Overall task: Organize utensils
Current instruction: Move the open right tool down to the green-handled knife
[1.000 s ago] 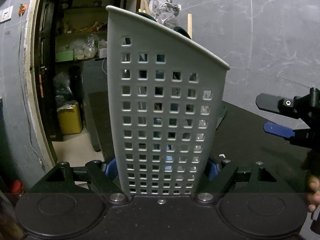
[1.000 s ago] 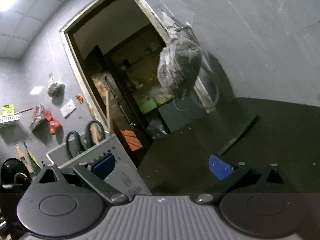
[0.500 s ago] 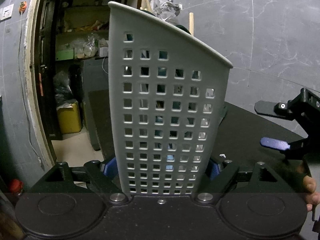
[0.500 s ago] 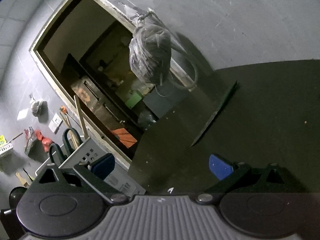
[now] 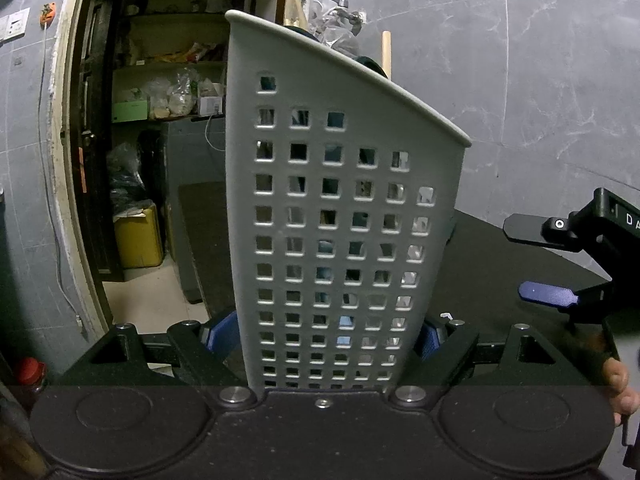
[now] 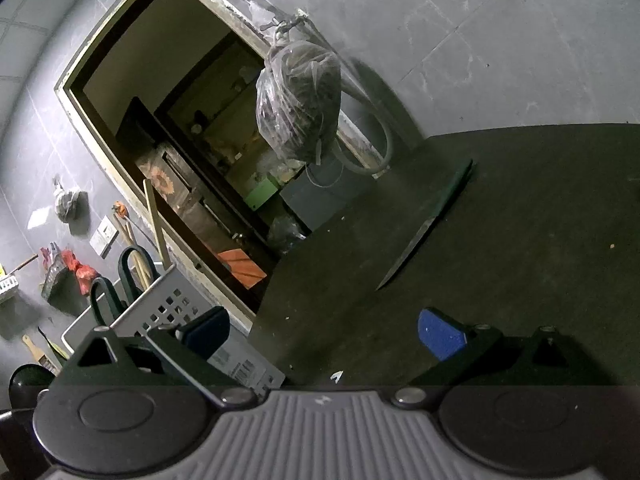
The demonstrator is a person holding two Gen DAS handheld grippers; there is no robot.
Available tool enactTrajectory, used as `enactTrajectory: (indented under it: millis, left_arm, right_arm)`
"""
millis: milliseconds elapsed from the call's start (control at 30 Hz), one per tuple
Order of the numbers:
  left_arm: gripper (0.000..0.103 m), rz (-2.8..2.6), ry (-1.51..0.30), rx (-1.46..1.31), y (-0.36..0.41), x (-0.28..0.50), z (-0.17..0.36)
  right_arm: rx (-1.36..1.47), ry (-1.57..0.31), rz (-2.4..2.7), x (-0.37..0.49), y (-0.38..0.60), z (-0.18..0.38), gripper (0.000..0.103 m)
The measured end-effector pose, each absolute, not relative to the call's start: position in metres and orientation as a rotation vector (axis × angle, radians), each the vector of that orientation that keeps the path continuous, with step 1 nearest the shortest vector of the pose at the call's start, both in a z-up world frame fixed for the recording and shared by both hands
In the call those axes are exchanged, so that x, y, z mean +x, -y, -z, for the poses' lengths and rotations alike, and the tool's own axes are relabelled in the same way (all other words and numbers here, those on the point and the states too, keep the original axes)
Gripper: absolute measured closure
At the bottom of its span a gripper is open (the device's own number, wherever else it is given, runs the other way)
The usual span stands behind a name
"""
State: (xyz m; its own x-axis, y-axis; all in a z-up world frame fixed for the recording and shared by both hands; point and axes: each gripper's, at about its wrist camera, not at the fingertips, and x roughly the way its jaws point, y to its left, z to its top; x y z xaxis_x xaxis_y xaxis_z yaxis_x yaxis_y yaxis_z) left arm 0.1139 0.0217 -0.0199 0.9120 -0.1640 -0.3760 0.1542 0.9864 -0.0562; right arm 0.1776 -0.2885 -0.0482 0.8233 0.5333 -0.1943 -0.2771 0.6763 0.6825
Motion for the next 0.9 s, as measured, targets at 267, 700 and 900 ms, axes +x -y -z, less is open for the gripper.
enactTrajectory:
  millis: [267,700,900]
  left_arm:
    - [0.017,0.167,-0.387,-0.034,-0.026,0.113,0.019]
    - [0.017,0.161,-0.374,-0.024,-0.025,0.114,0.015]
    - [0.017,0.162,-0.363,-0.022,-0.020,0.115,0.014]
  right_arm:
    - [0.681,-0.407,-0.465,0.180,0.287,0.048,0.000]
    - [0.683,-0.406,-0.456,0.178,0.284,0.049,0.001]
    - [0.595,-0.511,-0.460,0.196,0.278,0.040,0.000]
